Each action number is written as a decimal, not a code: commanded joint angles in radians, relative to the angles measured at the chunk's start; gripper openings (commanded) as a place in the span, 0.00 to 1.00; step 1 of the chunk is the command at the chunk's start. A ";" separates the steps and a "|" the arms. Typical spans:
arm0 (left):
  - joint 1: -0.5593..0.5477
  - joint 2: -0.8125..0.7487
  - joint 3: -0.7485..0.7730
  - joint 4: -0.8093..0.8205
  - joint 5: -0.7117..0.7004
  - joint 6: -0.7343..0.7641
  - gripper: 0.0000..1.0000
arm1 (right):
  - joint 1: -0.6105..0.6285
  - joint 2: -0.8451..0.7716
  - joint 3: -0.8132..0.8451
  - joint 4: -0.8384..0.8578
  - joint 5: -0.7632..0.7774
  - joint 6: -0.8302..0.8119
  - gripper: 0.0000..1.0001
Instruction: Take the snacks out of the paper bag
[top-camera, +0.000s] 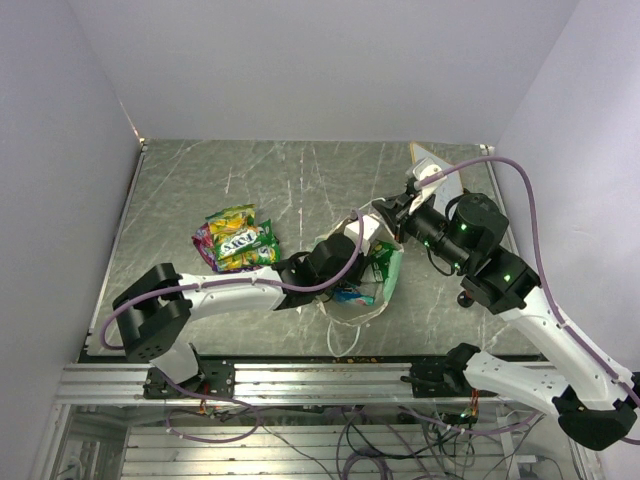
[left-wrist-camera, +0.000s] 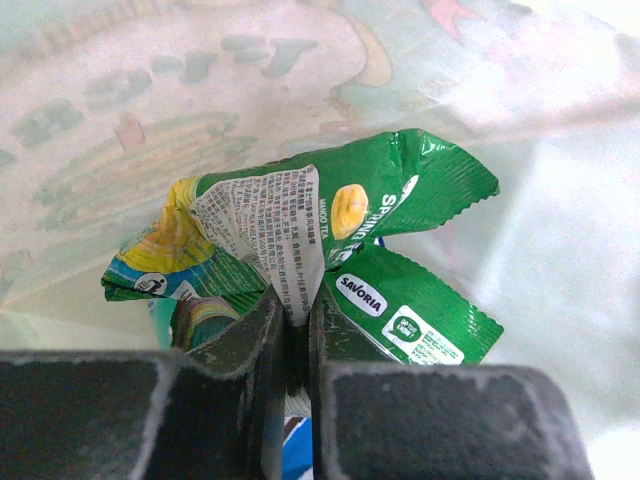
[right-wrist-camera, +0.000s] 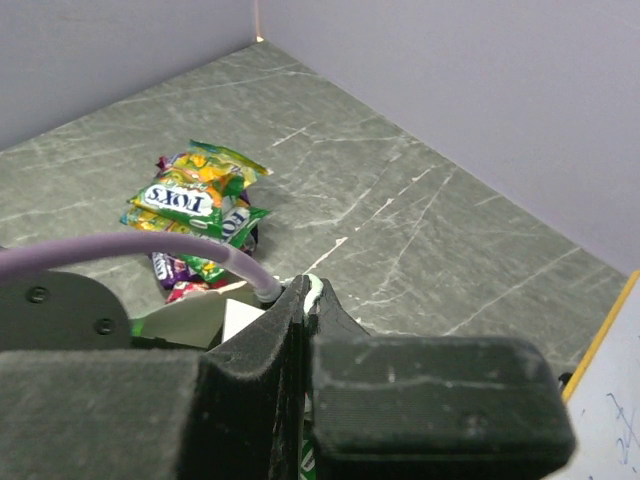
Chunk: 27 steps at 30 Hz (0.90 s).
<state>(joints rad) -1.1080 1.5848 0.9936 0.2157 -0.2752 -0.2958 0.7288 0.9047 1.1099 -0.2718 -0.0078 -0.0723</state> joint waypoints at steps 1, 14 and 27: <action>0.000 -0.063 0.049 -0.015 0.061 0.006 0.07 | 0.005 0.002 0.079 0.005 0.093 -0.041 0.00; 0.002 -0.078 0.228 -0.129 0.157 0.070 0.07 | -0.001 0.076 0.203 -0.073 0.268 -0.159 0.00; 0.012 -0.052 0.353 -0.161 0.234 0.067 0.07 | -0.002 0.132 0.268 -0.120 0.216 -0.149 0.00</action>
<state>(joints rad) -1.1057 1.5860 1.2655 0.0078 -0.0803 -0.2390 0.7284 1.0473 1.3815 -0.3977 0.1543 -0.2043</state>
